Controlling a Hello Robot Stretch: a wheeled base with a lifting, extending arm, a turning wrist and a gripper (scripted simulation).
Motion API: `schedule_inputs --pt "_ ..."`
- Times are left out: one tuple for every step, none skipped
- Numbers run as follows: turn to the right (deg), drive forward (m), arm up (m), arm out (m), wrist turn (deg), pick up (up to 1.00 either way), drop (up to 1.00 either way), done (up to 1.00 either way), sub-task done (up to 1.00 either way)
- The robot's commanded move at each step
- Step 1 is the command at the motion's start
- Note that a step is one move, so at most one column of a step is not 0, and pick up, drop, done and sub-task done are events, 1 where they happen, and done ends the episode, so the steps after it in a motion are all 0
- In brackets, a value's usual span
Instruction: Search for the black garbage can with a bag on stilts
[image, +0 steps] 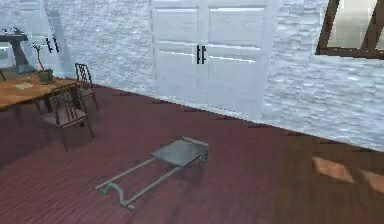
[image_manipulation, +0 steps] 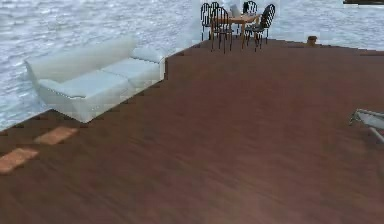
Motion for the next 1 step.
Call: schedule_inputs --pt "-45.0 0.00 0.00 0.00 0.0 0.00 0.00 0.00 0.00"
